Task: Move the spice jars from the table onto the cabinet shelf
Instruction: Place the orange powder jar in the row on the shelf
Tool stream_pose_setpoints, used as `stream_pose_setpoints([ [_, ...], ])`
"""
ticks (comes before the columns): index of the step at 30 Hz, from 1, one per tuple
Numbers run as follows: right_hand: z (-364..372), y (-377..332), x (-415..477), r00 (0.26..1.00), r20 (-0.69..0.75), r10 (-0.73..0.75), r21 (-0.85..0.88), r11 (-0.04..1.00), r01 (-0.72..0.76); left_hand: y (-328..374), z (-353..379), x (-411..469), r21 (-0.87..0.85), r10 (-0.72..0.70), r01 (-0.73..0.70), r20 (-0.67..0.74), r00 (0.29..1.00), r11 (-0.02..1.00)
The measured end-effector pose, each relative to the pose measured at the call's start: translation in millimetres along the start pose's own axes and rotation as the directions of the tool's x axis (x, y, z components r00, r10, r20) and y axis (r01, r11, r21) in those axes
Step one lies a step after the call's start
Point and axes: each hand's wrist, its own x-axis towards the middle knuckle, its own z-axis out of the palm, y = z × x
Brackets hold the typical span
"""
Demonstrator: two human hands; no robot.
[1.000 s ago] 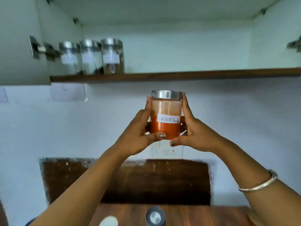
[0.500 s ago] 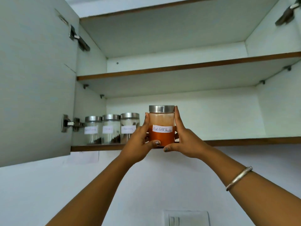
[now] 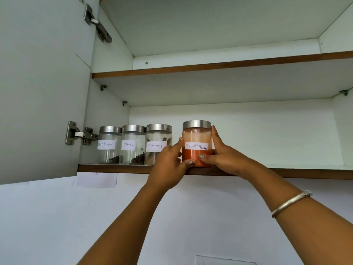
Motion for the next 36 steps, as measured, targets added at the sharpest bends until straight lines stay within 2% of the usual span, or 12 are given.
stream_pose_setpoints([
  [3,9.3,1.2,10.1,0.997,-0.059,0.048,-0.115,0.992,-0.055,-3.0,6.8,-0.3,0.104,-0.022,0.03,-0.081,0.997,0.994],
  [7,22.2,-0.2,17.0,0.991,-0.053,0.121,-0.378,0.916,-0.132,-7.5,12.3,-0.4,0.085,-0.063,0.079,-0.18,0.982,0.993],
  [10,25.1,-0.1,19.7,0.988,-0.029,0.149,-0.475,0.868,-0.145,-9.1,16.5,-1.0,0.114,-0.065,0.09,-0.211,0.975,0.989],
  [17,28.6,-0.6,20.3,0.988,-0.036,0.147,-0.557,0.818,-0.142,-2.8,29.6,-1.3,0.154,-0.102,0.17,-0.372,0.922,0.973],
  [26,30.5,0.6,16.9,0.992,-0.07,0.104,-0.59,0.797,-0.125,-4.8,29.0,-0.5,0.093,-0.128,0.171,-0.35,0.928,0.981],
  [30,35.6,-0.4,5.4,0.982,-0.183,0.035,-0.642,0.753,-0.147,-3.6,30.0,-3.2,0.068,-0.136,0.168,-0.335,0.932,0.983],
  [33,40.4,1.1,-6.9,0.954,-0.282,-0.102,-0.699,0.703,-0.131,2.1,28.8,-3.8,0.033,-0.168,0.189,-0.322,0.932,0.982],
  [36,43.3,4.9,-24.6,0.942,-0.292,-0.164,-0.71,0.697,-0.099,17.7,32.3,-12.1,0.064,-0.119,0.148,-0.331,0.936,0.987],
])
